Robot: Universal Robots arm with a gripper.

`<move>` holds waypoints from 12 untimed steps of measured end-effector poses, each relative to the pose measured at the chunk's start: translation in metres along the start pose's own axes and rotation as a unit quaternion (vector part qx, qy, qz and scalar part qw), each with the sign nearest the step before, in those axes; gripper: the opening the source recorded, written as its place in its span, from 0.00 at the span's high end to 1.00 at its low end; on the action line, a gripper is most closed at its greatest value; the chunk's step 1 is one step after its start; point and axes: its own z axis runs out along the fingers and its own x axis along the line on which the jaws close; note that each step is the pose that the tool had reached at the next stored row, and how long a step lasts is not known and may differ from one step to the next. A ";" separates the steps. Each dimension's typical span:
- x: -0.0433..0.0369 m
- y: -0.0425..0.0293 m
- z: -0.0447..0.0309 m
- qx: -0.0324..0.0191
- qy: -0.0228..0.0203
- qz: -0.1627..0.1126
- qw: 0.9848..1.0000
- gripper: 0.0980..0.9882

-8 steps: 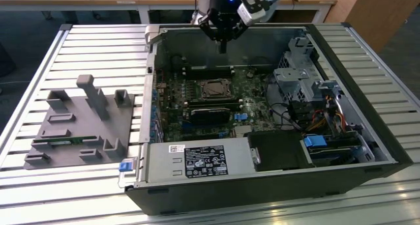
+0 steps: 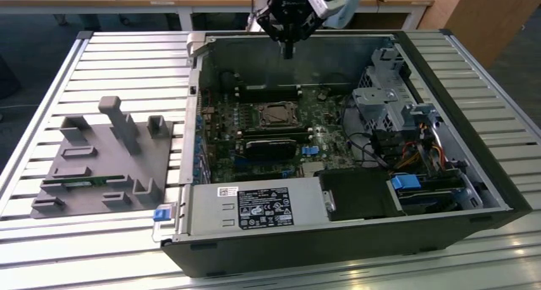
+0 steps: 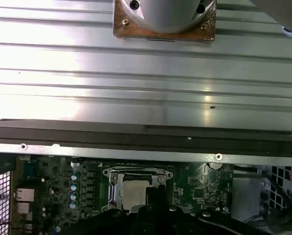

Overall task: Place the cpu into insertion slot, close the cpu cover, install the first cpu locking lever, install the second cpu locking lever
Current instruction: 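Install the first cpu locking lever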

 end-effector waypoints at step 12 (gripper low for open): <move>0.0140 -0.0583 -0.0353 -0.032 0.015 0.019 0.999 0.99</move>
